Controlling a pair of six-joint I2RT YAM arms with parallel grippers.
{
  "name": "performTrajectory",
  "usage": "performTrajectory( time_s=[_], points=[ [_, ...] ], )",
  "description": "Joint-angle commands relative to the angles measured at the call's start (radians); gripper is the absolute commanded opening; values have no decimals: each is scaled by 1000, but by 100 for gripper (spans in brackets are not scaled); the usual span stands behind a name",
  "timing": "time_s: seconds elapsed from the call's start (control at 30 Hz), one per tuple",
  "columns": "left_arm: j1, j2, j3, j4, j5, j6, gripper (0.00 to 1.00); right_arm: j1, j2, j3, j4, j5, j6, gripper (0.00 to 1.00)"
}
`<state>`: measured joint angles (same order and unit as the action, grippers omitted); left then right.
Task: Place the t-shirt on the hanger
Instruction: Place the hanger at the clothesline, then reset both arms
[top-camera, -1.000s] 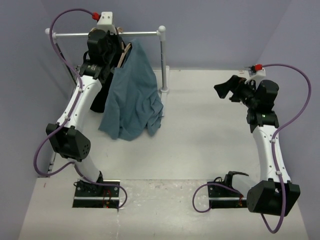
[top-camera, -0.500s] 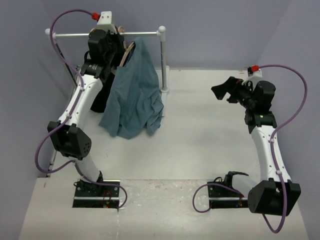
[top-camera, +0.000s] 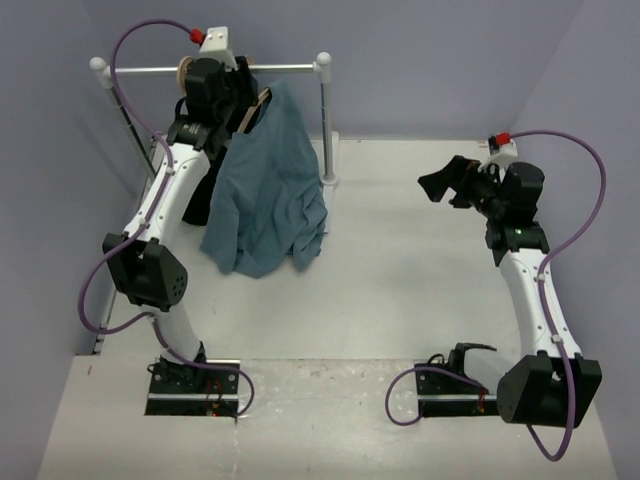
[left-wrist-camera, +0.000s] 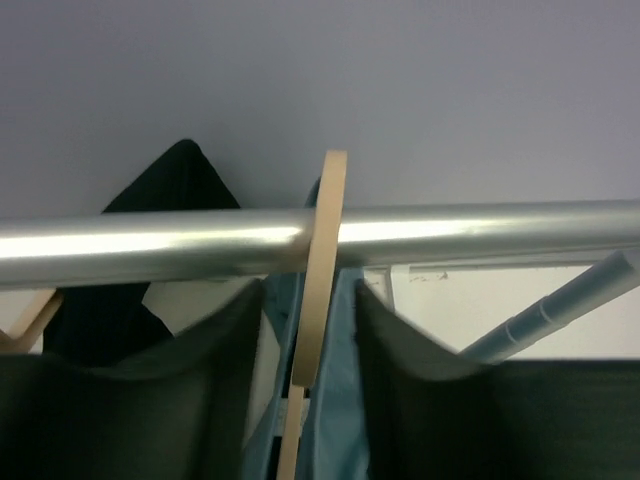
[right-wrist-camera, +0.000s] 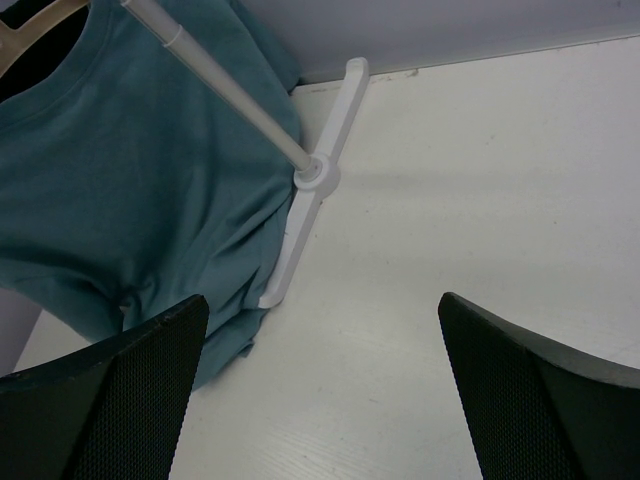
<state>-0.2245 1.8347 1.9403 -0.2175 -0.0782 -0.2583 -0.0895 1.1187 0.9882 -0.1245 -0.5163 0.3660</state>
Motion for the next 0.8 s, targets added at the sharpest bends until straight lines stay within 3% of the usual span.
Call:
performTrajectory(
  time_s=[0.0, 0.13, 0.17, 0.3, 0.57, 0.77],
  points=[
    [7, -96, -94, 11, -19, -15, 66, 8, -5, -5, 42, -10, 1, 99],
    [7, -212, -211, -20, -41, -38, 98, 11, -17, 20, 5, 3, -12, 99],
    [7, -243, -247, -19, -50, -46, 100, 12, -25, 25, -2, 6, -18, 99],
    [7, -465, -453, -27, -106, -61, 100, 16, -54, 72, -81, 42, -42, 99],
    [7, -805, -590, -266, -165, -42, 100, 38, -238, 114, -347, 207, -44, 99],
    [7, -1019, -753, -390, -284, -17, 100, 69, -475, 5, -427, 391, -93, 99]
  ],
)
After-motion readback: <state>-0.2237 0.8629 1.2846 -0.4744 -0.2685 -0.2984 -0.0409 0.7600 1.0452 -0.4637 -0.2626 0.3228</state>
